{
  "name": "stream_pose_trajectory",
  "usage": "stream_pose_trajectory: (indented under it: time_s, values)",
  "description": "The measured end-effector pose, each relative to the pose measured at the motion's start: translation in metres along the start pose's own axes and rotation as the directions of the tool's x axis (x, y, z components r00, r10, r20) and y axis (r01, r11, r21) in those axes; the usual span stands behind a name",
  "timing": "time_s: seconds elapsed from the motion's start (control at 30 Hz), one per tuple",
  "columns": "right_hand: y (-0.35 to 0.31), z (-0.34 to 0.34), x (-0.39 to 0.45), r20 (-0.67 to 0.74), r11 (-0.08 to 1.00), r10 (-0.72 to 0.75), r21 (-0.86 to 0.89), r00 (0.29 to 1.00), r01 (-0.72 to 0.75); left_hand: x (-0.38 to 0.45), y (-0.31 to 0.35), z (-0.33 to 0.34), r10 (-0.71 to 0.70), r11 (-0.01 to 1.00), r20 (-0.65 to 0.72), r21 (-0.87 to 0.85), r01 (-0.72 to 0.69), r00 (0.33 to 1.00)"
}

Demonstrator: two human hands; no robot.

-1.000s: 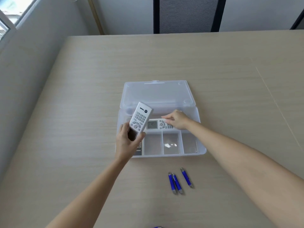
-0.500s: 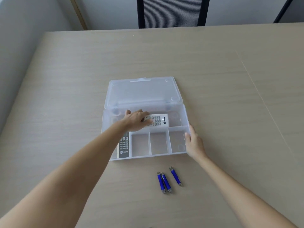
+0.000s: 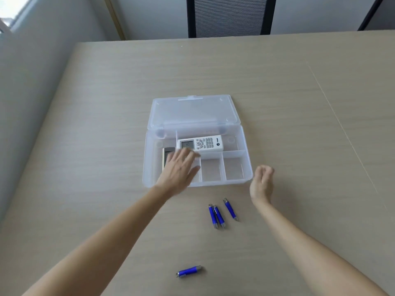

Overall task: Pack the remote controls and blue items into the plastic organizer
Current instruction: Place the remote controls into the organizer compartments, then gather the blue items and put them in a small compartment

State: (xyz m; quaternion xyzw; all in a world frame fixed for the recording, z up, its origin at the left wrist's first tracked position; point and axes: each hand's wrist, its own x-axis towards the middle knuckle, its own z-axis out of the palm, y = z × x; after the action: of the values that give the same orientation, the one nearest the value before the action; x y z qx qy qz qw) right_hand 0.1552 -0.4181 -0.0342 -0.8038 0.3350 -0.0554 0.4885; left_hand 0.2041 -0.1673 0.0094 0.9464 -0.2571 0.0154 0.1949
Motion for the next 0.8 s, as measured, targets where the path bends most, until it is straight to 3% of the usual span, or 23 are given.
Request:
stream_pose_trajectory:
  time_s: [0.03,0.1,0.17,0.23,0.37,0.47,0.53,0.6,0.67,0.8]
  values:
    - [0.012,-0.002,-0.016,-0.024,0.999,0.000,-0.036,1.000,-0.001,-0.029,0.006,-0.001,0.075,0.996,0.032,-0.041,-0.074,0.997]
    - [0.031,-0.003,-0.047,0.102,0.976,-0.065,-0.202,0.993,0.084,-0.088,0.016,0.004,0.176,0.982,0.252,-0.112,-0.152,0.952]
    - [0.039,0.000,-0.067,0.278,0.913,-0.099,-0.357,0.956,0.198,-0.137,0.023,0.014,0.194,0.980,0.497,-0.142,-0.141,0.846]
    - [0.036,0.005,-0.074,0.373,0.828,-0.101,-0.483,0.922,0.286,-0.168,0.031,0.024,0.160,0.987,0.645,-0.123,-0.104,0.747]
    - [0.022,0.011,-0.074,0.444,0.689,0.005,-0.651,0.896,0.319,-0.190,0.052,0.038,0.116,0.989,0.761,-0.032,-0.143,0.638]
    - [0.017,0.009,-0.076,0.407,0.698,0.075,-0.673,0.910,0.243,-0.194,0.059,0.041,0.080,0.989,0.748,0.023,-0.146,0.659]
    - [0.014,0.009,-0.082,0.407,0.757,0.062,-0.615,0.911,0.223,-0.193,0.060,0.040,0.026,0.998,0.714,0.019,-0.057,0.699]
    - [0.013,0.010,-0.092,0.465,0.772,0.032,-0.574,0.885,0.274,-0.189,0.062,0.036,-0.089,0.985,0.646,-0.057,0.164,0.758]
    - [0.015,0.012,-0.101,0.530,0.742,0.030,-0.580,0.848,0.336,-0.180,0.064,0.036,-0.242,0.897,0.562,-0.181,0.403,0.791]
    - [0.023,0.009,-0.107,0.556,0.629,0.057,-0.665,0.830,0.402,-0.142,0.074,0.044,-0.504,0.653,0.509,-0.305,0.694,0.698]
